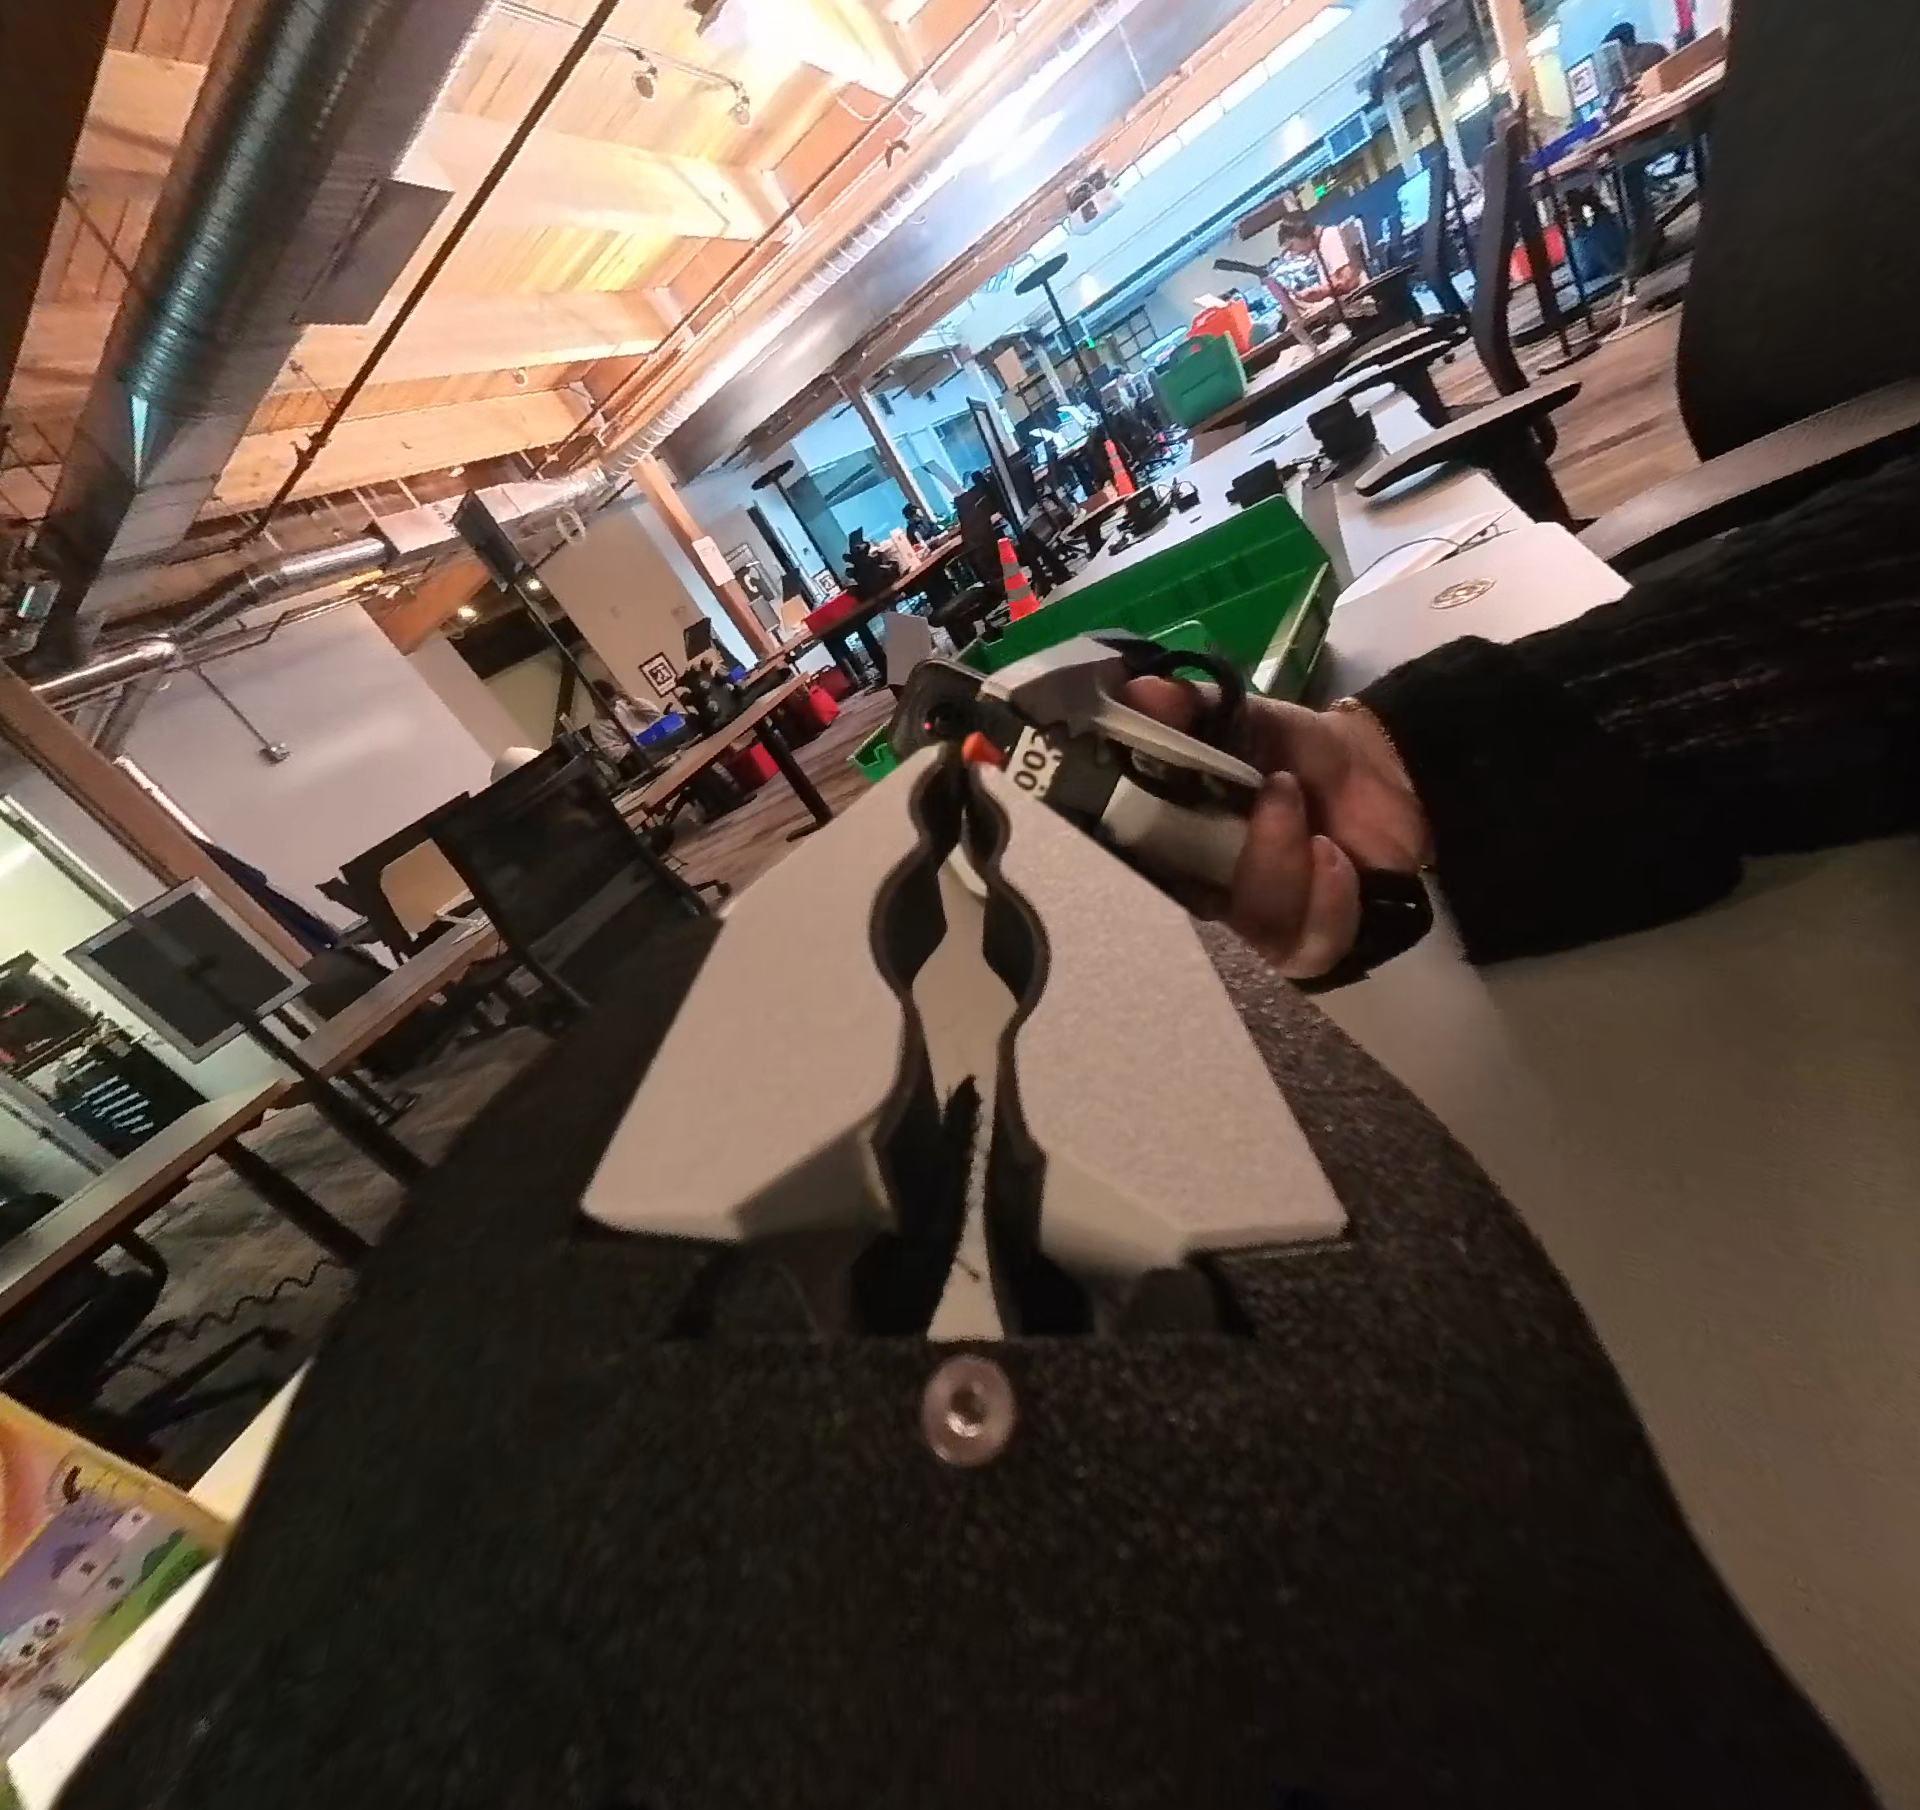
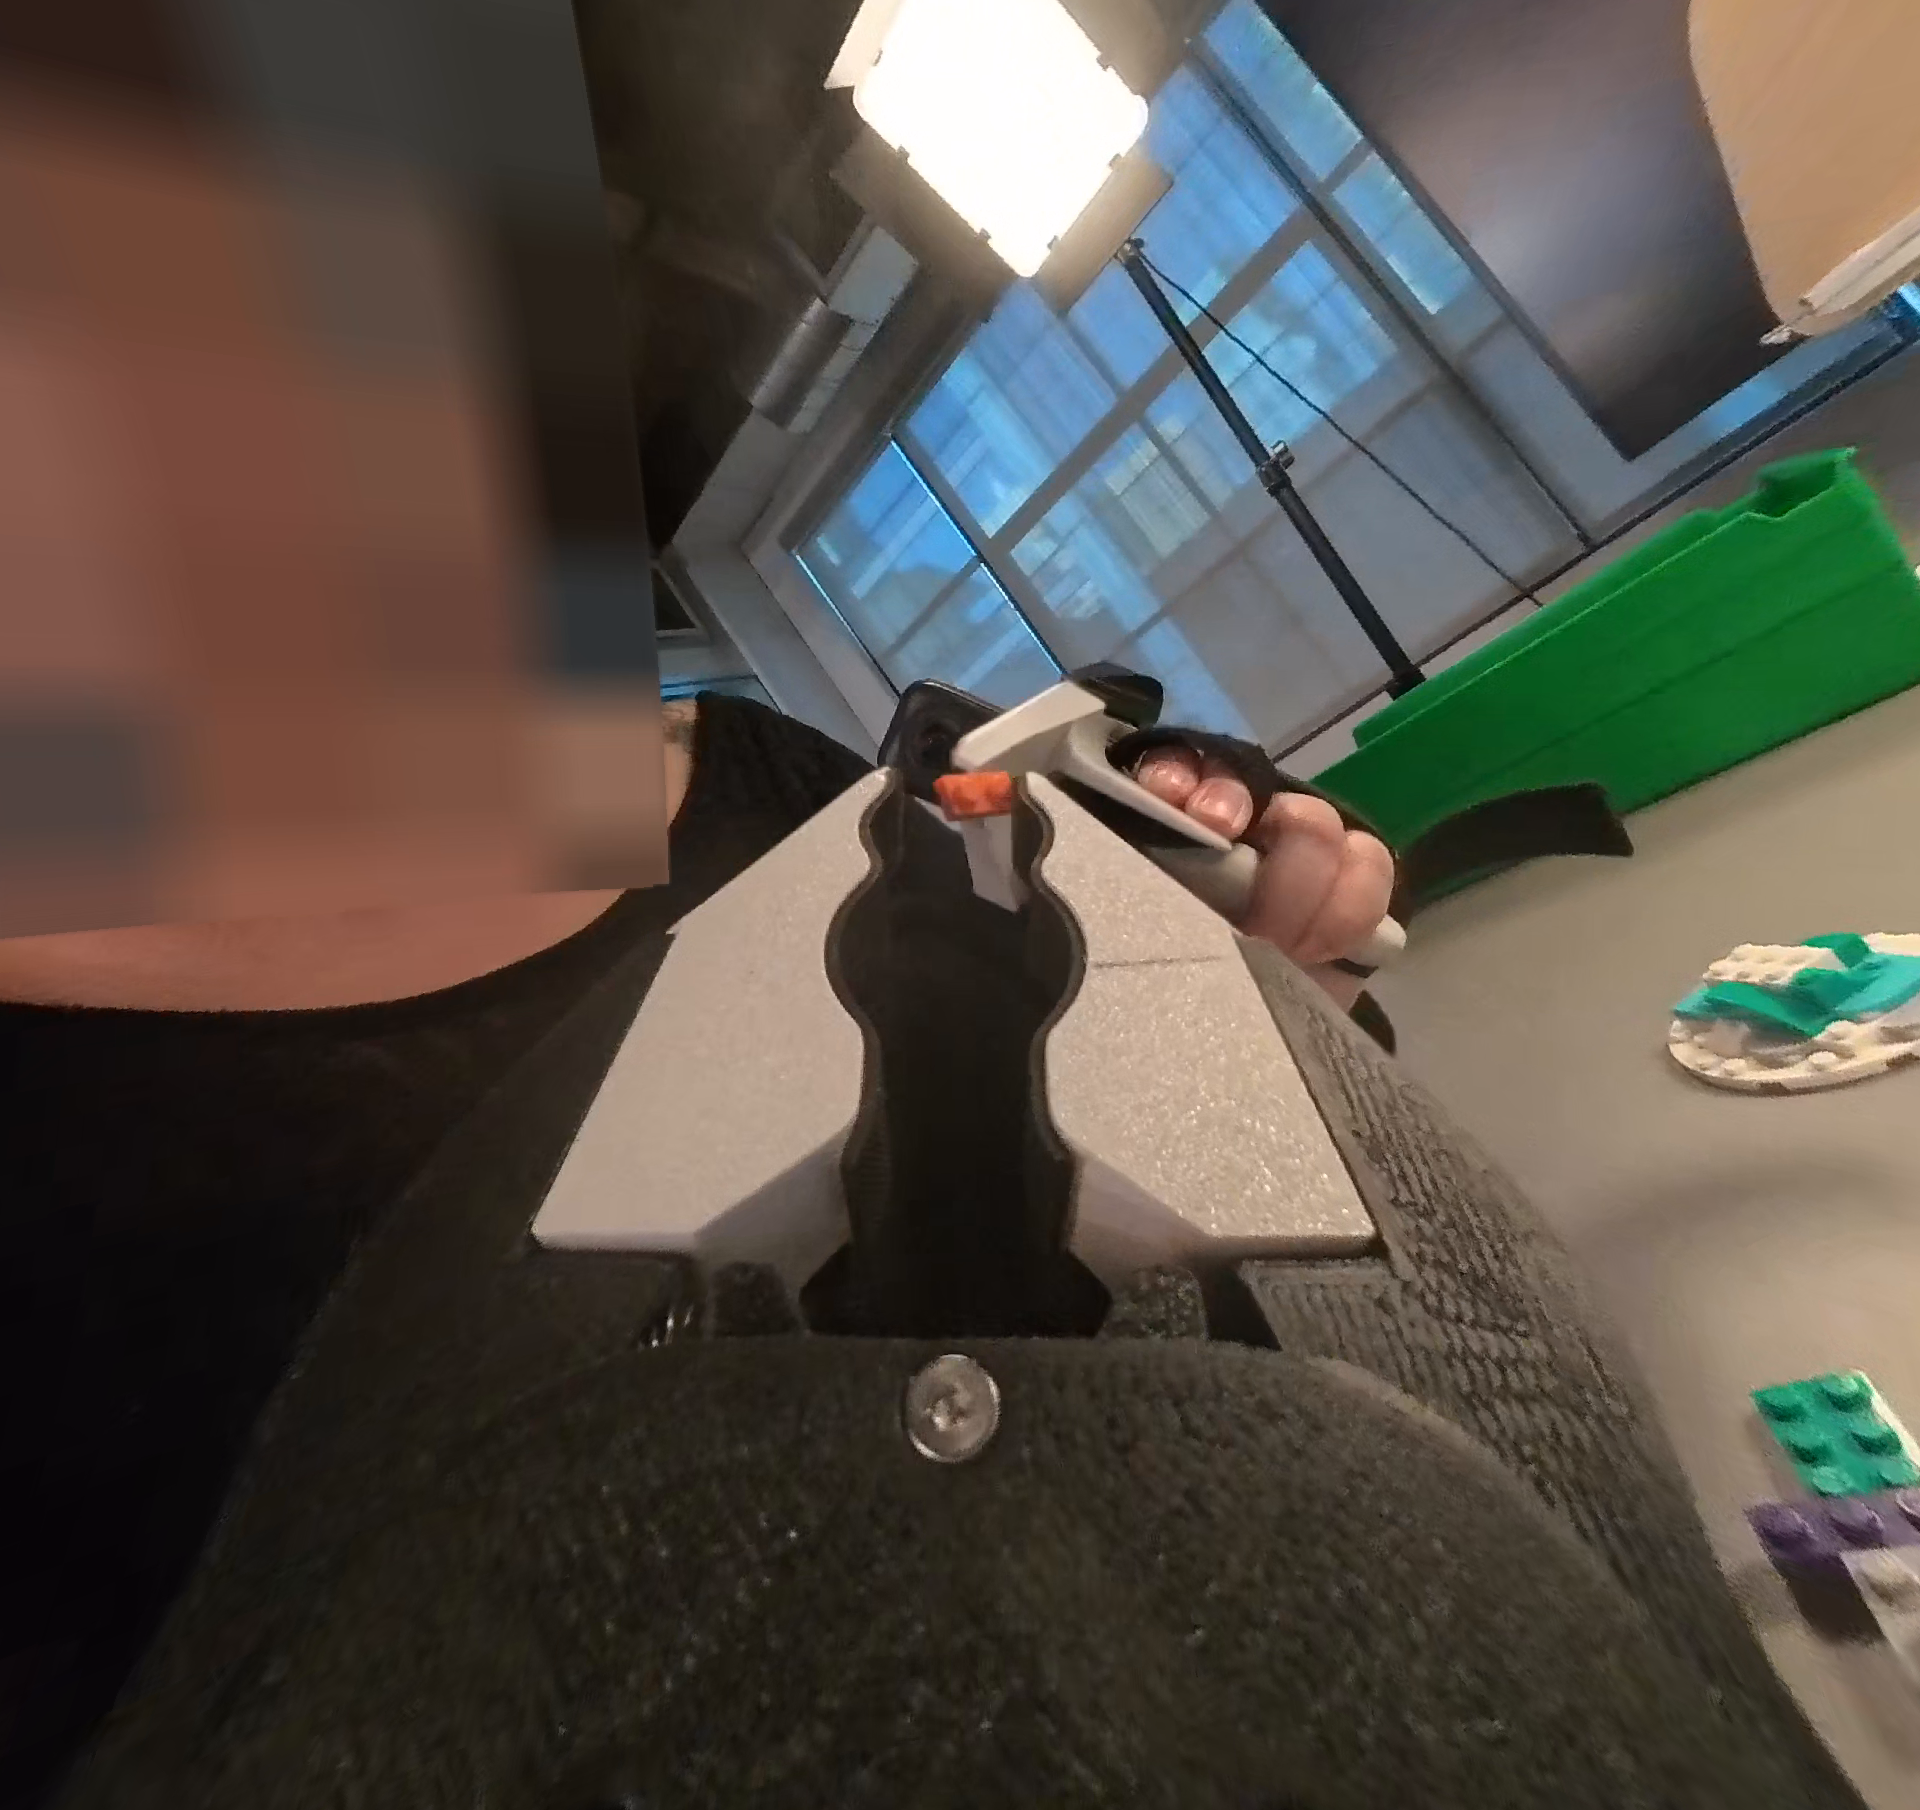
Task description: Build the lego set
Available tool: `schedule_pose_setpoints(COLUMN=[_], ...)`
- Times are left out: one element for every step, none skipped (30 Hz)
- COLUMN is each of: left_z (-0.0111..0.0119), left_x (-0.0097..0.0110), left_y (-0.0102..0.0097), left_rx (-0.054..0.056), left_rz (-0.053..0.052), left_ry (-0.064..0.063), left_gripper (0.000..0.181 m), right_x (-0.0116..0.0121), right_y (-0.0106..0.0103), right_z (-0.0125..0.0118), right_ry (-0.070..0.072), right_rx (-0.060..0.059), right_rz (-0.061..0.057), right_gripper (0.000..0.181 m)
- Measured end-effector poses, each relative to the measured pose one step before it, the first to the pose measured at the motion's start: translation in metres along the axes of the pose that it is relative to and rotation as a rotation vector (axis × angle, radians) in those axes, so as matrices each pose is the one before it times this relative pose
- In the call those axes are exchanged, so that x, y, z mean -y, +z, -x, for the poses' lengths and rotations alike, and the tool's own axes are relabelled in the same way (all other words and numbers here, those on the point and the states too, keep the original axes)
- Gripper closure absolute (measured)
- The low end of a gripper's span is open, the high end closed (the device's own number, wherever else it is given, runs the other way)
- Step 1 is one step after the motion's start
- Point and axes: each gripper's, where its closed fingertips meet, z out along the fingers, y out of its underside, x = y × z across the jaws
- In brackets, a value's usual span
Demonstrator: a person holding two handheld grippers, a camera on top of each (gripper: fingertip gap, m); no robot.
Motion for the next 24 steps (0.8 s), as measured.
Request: schedule_pose_setpoints(left_z=[-0.00104, -0.00106, -0.00054, -0.00077, -0.00036, 0.00064, 0.00077, 0.00161, 0.0038, 0.00599, 0.00789, 0.00857, 0.00718, 0.00617, 0.00465, 0.00234, 0.00111, 0.00098, 0.00043, -0.00065, -0.00117, -0.00132, -0.00168, -0.00154], left_x=[-0.00016, 0.00053, -0.00052, -0.00057, -0.00124, -0.00238, -0.00324, -0.00414, -0.00506, -0.00646, -0.00789, -0.00891, -0.01014, -0.01071, -0.01013, -0.00944, -0.00908, -0.00745, -0.00579, -0.00502, -0.00327, -0.00214, -0.00196, -0.00145], left_y=[-0.00012, -0.00029, -0.00017, -0.00006, -0.00001, 0.0, -0.00048, -0.00116, -0.00214, -0.00296, -0.00382, -0.00427, -0.00414, -0.00383, -0.00324, -0.00254, -0.00165, -0.00092, -0.0003, 0.00037, 0.00068, 0.00103, 0.0014, 0.00152], left_rx=[-0.0062, -0.0062, -0.0021, -0.005, -0.0036, 0.0016, -0.0022, -0.0002, 0.0106, 0.0195, 0.0292, 0.0316, 0.0216, 0.0155, 0.0095, -0.0019, -0.0066, -0.0027, -0.0028, -0.0092, -0.0113, -0.0119, -0.016, -0.014], left_rz=[-0.0032, -0.0046, 0.0026, 0.0007, 0.0023, 0.0045, 0.0071, 0.0128, 0.0195, 0.0274, 0.0343, 0.037, 0.0419, 0.0446, 0.0401, 0.0378, 0.0394, 0.0329, 0.0248, 0.0239, 0.0163, 0.0119, 0.0157, 0.0141], left_ry=[-0.0043, 0.0004, 0.0039, 0.002, -0.0053, -0.0119, -0.0227, -0.0333, -0.0352, -0.0342, -0.0319, -0.0285, -0.0288, -0.03, -0.0265, -0.0217, -0.02, -0.0173, -0.0136, -0.0138, -0.0112, -0.0081, -0.0074, -0.0059], left_gripper=[0.181, 0.181, 0.181, 0.181, 0.181, 0.181, 0.181, 0.181, 0.181, 0.176, 0.173, 0.17, 0.17, 0.171, 0.171, 0.171, 0.171, 0.172, 0.172, 0.172, 0.172, 0.172, 0.171, 0.17], right_x=[-0.00174, -0.00108, -0.00095, -0.00077, -0.00024, -0.00017, -0.00051, 0.00064, 0.00006, -0.00228, -0.00503, -0.00867, -0.0118, -0.01398, -0.01644, -0.01817, -0.01788, -0.01614, -0.01236, -0.00589, 0.0024, 0.00209, 0.00073, 0.00016], right_y=[0.0003, -0.00011, -0.00026, -0.00055, -0.00085, -0.00094, -0.00113, -0.00204, -0.00316, -0.00391, -0.00399, -0.00357, -0.00288, -0.00236, -0.00178, -0.00101, 0.00075, 0.00249, 0.00368, 0.00332, 0.00077, 0.00039, 0.00029, 0.00008], right_z=[-0.00157, -0.00077, -0.00031, -0.00057, -0.00184, -0.00293, -0.00328, -0.0044, -0.00719, -0.01035, -0.01227, -0.01384, -0.01469, -0.01381, -0.01285, -0.01188, -0.00875, -0.00423, -0.00031, 0.00123, 0.00205, 0.00219, 0.00062, 0.00009], right_ry=[-0.0036, -0.0111, -0.0023, -0.002, -0.0118, -0.0191, -0.026, -0.0348, -0.0456, -0.0607, -0.0752, -0.0915, -0.1126, -0.1251, -0.1287, -0.1279, -0.1207, -0.1041, -0.0776, -0.0478, -0.0218, 0.0009, 0.0041, -0.0025], right_rx=[-0.0083, -0.0055, -0.0024, -0.0034, -0.0133, -0.0239, -0.0298, -0.042, -0.0634, -0.0857, -0.1007, -0.1128, -0.1219, -0.1181, -0.1094, -0.099, -0.0767, -0.0471, -0.0218, -0.0085, 0.0039, 0.0139, 0.008, 0.0053], right_rz=[0.0098, 0.0064, 0.0067, 0.0076, 0.0032, 0.0046, 0.0099, 0.0062, 0.0148, 0.0327, 0.0544, 0.0806, 0.1019, 0.116, 0.1313, 0.1357, 0.1242, 0.1052, 0.0789, 0.0379, -0.013, -0.0072, 0.0031, 0.0044], right_gripper=[0.168, 0.169, 0.169, 0.169, 0.17, 0.17, 0.17, 0.17, 0.17, 0.17, 0.17, 0.17, 0.17, 0.17, 0.17, 0.17, 0.17, 0.17, 0.17, 0.17, 0.17, 0.169, 0.169, 0.168])
